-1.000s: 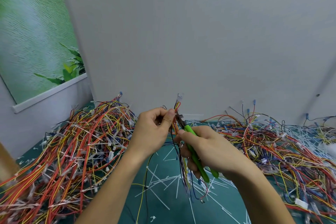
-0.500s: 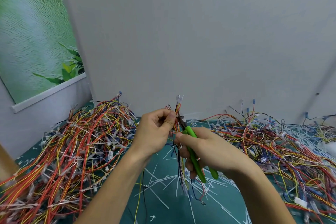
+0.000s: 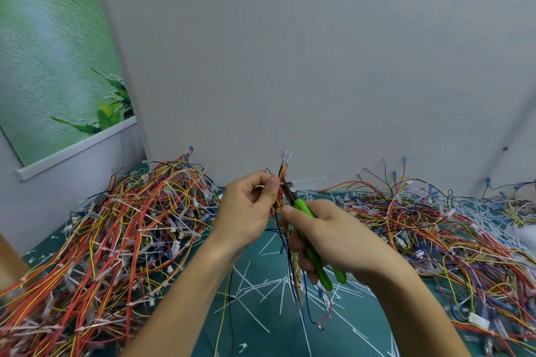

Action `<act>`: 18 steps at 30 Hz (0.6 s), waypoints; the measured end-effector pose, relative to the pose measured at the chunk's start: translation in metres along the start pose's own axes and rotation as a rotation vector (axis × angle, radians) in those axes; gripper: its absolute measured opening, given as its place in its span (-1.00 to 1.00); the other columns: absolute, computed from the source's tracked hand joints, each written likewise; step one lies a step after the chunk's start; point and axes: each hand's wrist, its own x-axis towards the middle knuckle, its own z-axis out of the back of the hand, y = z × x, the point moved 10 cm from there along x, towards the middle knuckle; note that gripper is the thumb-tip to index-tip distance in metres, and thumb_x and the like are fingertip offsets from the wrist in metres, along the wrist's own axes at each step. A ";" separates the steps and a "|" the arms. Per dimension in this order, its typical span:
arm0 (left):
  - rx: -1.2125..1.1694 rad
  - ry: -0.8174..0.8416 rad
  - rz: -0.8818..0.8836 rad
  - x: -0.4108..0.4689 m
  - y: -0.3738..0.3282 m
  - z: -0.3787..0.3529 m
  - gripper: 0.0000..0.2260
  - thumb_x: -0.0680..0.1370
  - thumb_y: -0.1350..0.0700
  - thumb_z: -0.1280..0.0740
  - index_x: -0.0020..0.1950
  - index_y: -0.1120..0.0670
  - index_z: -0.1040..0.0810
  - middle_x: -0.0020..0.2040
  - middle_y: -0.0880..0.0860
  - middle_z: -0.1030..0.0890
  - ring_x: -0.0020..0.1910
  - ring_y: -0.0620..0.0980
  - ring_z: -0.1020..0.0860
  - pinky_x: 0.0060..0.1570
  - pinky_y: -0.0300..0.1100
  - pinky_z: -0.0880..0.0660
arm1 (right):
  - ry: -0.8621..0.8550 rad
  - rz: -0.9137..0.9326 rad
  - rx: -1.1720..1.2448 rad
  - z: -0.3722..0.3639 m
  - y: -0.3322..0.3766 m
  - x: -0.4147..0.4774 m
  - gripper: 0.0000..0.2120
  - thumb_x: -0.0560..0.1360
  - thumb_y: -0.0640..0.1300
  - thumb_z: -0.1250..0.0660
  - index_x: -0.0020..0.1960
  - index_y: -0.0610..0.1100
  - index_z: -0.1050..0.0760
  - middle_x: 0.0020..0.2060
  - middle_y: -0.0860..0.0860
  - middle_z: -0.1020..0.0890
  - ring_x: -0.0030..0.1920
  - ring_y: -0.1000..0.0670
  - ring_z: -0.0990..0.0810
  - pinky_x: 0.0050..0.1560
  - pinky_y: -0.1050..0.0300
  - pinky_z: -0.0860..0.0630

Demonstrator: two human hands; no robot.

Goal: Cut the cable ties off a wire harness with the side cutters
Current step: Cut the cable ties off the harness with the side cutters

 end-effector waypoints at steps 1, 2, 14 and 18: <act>0.018 0.003 -0.012 0.000 -0.001 0.000 -0.78 0.62 -0.04 -0.32 -0.20 -0.07 -0.62 -0.33 -0.08 -0.52 -0.31 -0.10 -0.41 -0.25 -0.13 -0.38 | 0.006 -0.011 0.018 0.000 0.000 -0.001 -0.69 0.70 0.04 -0.22 -0.08 -0.18 -0.42 -0.36 -0.09 -0.53 -0.38 -0.21 -0.53 -0.28 -0.19 -0.56; 0.038 0.007 -0.022 0.001 -0.002 0.000 -0.78 0.62 -0.04 -0.32 -0.20 -0.07 -0.61 -0.34 -0.08 -0.50 -0.31 -0.09 -0.40 -0.26 -0.12 -0.36 | 0.017 -0.022 0.043 -0.001 0.000 -0.002 -0.69 0.69 0.02 -0.24 -0.08 -0.20 -0.41 -0.34 -0.11 -0.54 -0.37 -0.19 -0.54 -0.27 -0.18 -0.59; 0.140 0.040 -0.083 0.003 -0.008 0.004 -0.79 0.62 -0.05 -0.30 -0.19 -0.07 -0.58 -0.37 -0.08 -0.47 -0.34 -0.08 -0.39 -0.31 -0.14 -0.34 | 0.001 -0.016 0.063 0.000 0.002 -0.002 -0.71 0.71 0.03 -0.20 0.04 -0.19 -0.50 -0.42 0.03 -0.50 -0.47 -0.05 -0.46 -0.44 0.09 -0.49; 0.193 -0.014 -0.099 0.003 -0.010 0.009 -0.81 0.61 -0.12 -0.32 -0.14 -0.10 -0.61 -0.34 -0.08 -0.57 -0.35 -0.09 -0.48 -0.28 -0.11 -0.47 | -0.011 -0.018 0.082 0.000 0.002 -0.001 -0.70 0.72 0.02 -0.19 0.07 -0.22 -0.50 -0.41 0.01 -0.51 -0.46 -0.08 -0.48 -0.45 0.07 -0.51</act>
